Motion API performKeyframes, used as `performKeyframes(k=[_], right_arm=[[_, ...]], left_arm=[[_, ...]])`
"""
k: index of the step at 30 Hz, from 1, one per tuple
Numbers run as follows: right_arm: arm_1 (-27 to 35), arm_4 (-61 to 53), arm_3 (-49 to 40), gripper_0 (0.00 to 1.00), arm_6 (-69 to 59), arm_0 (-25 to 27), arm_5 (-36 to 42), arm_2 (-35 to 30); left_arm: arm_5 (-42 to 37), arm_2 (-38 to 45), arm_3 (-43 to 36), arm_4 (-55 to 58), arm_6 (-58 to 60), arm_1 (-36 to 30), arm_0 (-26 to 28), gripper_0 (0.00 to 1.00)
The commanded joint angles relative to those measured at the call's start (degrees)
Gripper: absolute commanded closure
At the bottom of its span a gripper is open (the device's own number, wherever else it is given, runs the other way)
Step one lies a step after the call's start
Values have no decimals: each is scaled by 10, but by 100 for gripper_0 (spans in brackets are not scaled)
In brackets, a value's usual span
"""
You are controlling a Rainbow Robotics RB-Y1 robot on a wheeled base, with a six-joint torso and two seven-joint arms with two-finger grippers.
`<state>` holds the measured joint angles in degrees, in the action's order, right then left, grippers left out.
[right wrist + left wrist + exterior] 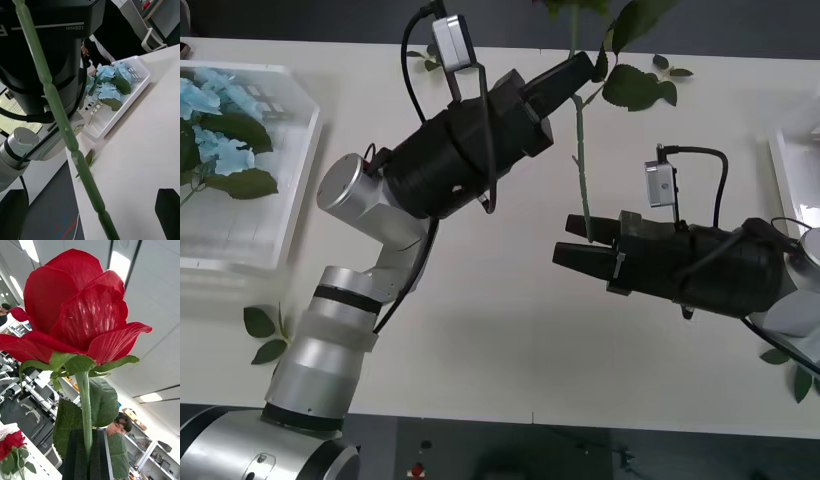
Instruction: Put the red flowers into the right box and the blue flowers into the left box
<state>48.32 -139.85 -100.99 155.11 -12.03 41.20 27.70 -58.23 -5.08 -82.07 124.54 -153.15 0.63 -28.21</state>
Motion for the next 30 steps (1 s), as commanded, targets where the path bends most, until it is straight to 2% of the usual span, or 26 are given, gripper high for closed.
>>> performKeyframes(k=[1, 14, 15, 16, 17, 18, 19, 21, 30], right_arm=[[-18, -1, 1, 0, -1, -17, 1, 5], [-57, 17, 12, 0, -1, -47, -14, 7], [-59, 17, 14, 5, -1, -48, -14, 7], [-60, 17, 16, 41, -1, -48, -15, 7], [-60, 17, 18, 68, -1, -49, -15, 7], [-60, 17, 18, 90, -1, -50, -16, 8], [-61, 17, 20, 97, -1, -51, -16, 9], [-62, 17, 21, 100, -1, -52, -17, 10], [-65, 14, 22, 100, -1, -52, -17, 10]], left_arm=[[-7, -21, -13, 4, -18, 4, 13, 100], [-7, -35, -13, 4, -18, 4, 27, 100], [-7, -35, -13, 4, -18, 4, 27, 100], [-7, -35, -13, 4, -18, 4, 27, 100], [-7, -35, -13, 4, -18, 4, 27, 100], [-7, -35, -13, 4, -18, 4, 27, 100], [-7, -35, -13, 4, -18, 4, 27, 100], [-5, -35, -13, 4, -18, 4, 27, 100], [0, -34, -13, 4, -18, 4, 27, 100]])
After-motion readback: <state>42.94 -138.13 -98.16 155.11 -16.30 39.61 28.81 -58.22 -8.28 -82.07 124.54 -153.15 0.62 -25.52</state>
